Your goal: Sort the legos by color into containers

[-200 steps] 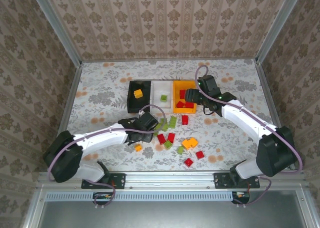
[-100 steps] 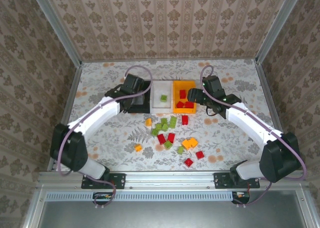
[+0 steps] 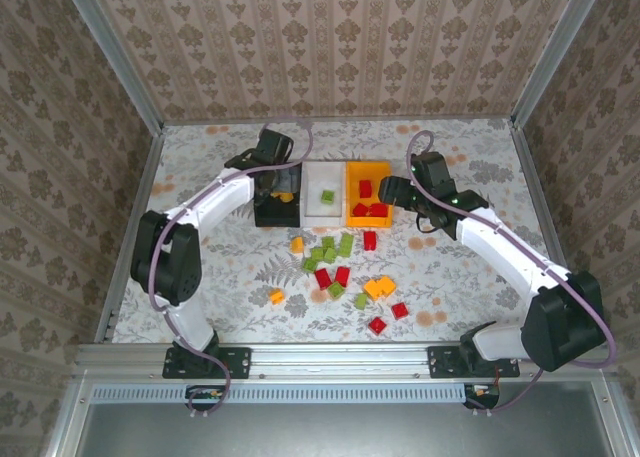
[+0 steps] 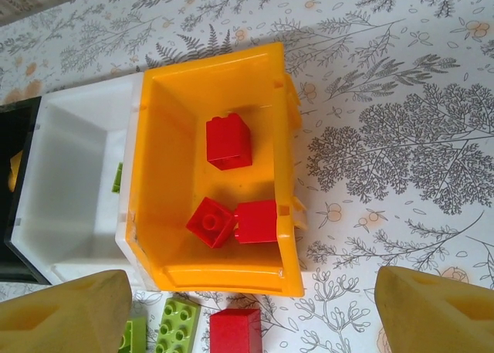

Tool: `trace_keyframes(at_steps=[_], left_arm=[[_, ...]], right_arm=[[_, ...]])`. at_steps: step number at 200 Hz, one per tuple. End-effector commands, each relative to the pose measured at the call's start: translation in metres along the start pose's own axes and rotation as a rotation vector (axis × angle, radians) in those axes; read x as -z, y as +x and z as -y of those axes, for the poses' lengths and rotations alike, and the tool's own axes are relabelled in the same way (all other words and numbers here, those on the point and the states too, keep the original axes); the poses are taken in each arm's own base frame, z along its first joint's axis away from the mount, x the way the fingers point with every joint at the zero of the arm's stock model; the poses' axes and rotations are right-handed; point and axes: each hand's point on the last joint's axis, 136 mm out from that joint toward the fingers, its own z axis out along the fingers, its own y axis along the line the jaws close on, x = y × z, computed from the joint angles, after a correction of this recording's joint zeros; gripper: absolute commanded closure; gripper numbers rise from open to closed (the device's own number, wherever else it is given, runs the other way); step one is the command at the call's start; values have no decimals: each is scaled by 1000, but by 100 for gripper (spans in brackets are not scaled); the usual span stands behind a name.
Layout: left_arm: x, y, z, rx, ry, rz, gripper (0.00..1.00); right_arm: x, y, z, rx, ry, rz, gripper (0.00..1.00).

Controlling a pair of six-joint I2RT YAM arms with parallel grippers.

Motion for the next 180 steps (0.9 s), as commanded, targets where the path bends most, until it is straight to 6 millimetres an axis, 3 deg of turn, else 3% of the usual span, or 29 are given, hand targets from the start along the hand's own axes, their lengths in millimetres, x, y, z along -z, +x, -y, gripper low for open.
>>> trace_keyframes(at_steps=[1,24,52,87,117,146,180], left_arm=[[38,-6,12,-1,69,47,11],[68,19,24,-9,145,42,6],[95,80,31,-47,194,-37,0],[101,170,27,-13,246,-205,1],[101,231,32,-18,275,-306,3],[92,268,34,8,297,-378,8],[81,283,30,24,272,-408,21]], right_arm=[[8,-1,-3,-12,-28,7,16],[7,4,-2,-9,-34,-6,16],[3,12,3,-4,-24,-21,16],[-2,21,4,-16,-36,-34,16],[-6,27,6,-13,-31,-48,16],[-7,26,6,-13,-30,-46,16],[-5,25,6,-12,-29,-40,16]])
